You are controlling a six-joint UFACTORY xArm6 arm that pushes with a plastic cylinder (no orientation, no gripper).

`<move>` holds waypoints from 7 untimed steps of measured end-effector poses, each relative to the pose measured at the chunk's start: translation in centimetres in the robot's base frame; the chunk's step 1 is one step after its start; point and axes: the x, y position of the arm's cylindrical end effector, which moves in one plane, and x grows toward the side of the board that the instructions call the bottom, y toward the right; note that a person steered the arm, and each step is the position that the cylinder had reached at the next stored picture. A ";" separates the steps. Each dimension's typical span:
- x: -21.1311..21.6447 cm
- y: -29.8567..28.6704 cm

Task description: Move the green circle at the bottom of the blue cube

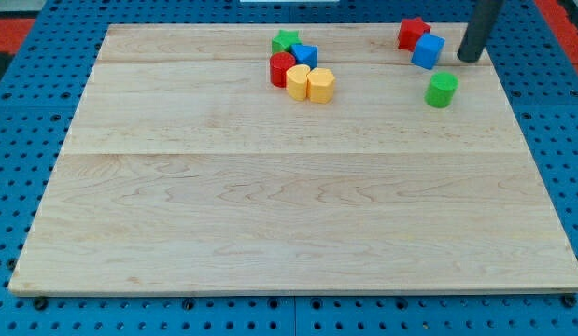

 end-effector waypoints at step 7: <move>7.3 -0.5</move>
